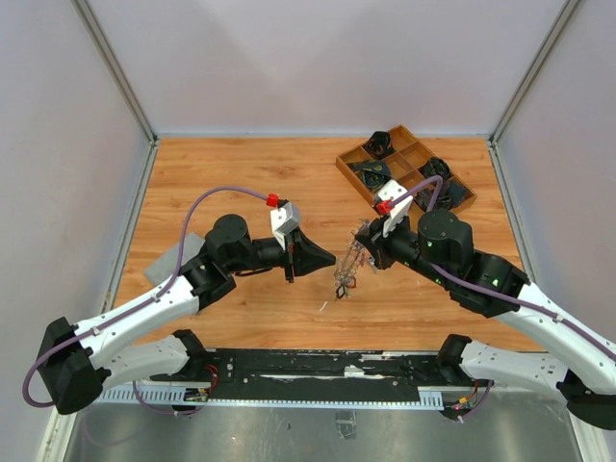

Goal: Put the keys on the keyring

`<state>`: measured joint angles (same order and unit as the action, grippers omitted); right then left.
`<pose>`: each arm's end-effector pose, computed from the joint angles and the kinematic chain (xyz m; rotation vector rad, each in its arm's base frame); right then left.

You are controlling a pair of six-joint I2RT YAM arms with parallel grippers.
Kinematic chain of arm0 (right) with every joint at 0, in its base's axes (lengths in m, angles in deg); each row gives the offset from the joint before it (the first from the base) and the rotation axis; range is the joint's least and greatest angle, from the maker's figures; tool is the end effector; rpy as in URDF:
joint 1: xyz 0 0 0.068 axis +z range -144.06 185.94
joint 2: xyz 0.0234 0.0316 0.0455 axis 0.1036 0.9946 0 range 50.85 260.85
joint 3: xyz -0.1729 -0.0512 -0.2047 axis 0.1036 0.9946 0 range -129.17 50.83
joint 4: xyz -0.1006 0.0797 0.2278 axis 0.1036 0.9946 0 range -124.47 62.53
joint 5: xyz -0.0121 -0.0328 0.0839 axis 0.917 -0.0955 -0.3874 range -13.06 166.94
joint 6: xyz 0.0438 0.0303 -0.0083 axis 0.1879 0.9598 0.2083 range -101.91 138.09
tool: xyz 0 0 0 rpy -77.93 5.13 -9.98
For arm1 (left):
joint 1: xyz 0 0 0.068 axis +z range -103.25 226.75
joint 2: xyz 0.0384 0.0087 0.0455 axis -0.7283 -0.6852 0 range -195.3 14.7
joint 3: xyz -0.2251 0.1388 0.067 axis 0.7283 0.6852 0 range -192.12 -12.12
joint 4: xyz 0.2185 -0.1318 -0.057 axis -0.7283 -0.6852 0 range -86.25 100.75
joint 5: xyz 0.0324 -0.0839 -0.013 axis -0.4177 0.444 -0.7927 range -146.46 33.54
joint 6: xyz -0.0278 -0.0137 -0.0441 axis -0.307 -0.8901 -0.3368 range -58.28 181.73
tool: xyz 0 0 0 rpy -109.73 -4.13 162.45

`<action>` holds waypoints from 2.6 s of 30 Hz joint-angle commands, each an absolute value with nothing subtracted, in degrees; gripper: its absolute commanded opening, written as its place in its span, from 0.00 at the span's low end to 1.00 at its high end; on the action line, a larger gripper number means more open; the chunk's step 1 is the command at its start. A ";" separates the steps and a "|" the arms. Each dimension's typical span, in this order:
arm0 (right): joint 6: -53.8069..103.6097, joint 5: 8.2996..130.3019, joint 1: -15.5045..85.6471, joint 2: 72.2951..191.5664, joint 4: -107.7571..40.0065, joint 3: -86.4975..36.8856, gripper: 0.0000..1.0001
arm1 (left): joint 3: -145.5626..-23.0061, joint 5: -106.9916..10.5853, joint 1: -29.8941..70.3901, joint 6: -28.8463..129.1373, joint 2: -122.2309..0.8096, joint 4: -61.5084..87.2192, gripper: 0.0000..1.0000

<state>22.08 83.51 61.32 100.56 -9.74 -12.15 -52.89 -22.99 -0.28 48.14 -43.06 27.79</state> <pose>0.1063 0.1468 0.4077 -0.7095 1.6710 0.6439 0.1457 -0.1850 0.3227 0.9502 1.4370 -1.2616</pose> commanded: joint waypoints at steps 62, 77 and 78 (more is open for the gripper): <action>21.76 79.68 43.73 133.07 -18.49 -3.24 0.35 | -58.54 -63.76 -0.63 53.21 -27.67 -4.01 0.18; 50.34 71.11 53.21 122.41 -24.10 15.59 0.33 | -58.26 -61.66 -0.54 53.81 -31.40 -1.97 0.20; 50.39 70.98 53.19 123.02 -24.41 15.55 0.33 | -58.30 -61.63 -0.54 53.80 -31.39 -1.99 0.20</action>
<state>42.91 73.41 52.71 121.90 -20.43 14.75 -58.22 -62.57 -0.32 53.76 -31.54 -4.36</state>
